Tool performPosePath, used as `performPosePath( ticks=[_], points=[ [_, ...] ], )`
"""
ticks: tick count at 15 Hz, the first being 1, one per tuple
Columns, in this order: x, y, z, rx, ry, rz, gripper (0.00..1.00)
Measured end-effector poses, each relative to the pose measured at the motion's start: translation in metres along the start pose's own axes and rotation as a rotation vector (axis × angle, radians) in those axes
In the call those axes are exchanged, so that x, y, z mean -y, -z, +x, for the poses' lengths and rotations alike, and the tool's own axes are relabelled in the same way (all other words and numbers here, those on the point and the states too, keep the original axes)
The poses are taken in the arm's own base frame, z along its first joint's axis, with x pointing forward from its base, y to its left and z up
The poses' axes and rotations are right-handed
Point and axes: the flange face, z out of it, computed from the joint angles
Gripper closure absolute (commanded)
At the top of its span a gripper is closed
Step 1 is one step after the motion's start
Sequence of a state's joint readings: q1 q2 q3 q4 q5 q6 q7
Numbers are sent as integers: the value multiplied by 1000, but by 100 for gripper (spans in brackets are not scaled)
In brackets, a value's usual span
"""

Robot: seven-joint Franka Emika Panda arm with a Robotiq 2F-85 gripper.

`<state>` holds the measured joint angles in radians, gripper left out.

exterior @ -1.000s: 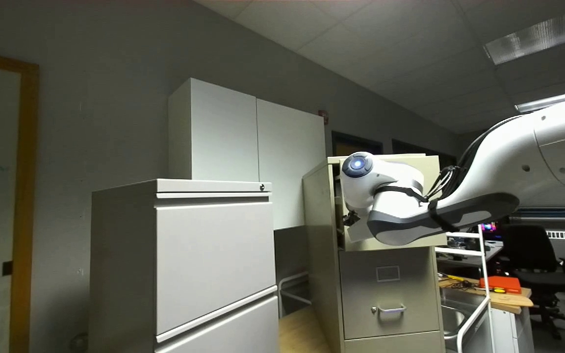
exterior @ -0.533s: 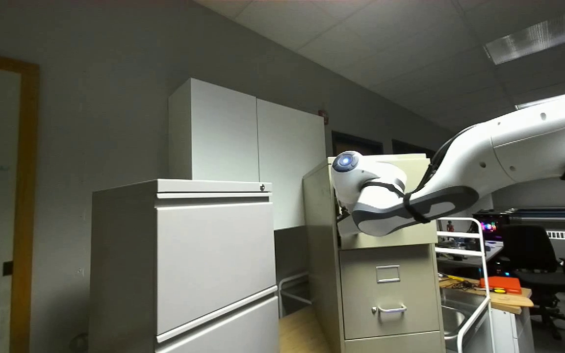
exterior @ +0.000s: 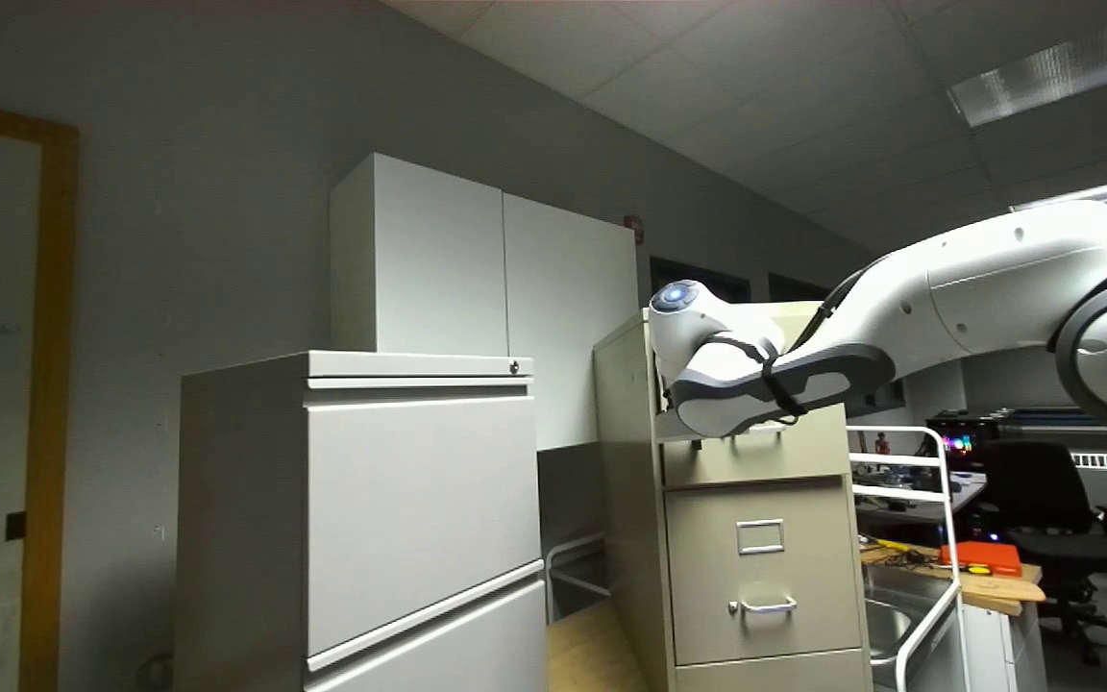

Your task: Close the open drawer

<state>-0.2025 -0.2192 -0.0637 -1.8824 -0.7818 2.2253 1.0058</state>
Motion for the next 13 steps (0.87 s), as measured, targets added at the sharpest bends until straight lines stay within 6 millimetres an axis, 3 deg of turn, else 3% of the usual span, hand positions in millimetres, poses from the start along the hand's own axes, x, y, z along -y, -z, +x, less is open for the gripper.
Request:
performPosePath(
  ticks=[13],
  points=[
    [0, -38, 31, 184, -60, 13, 100]
  ],
)
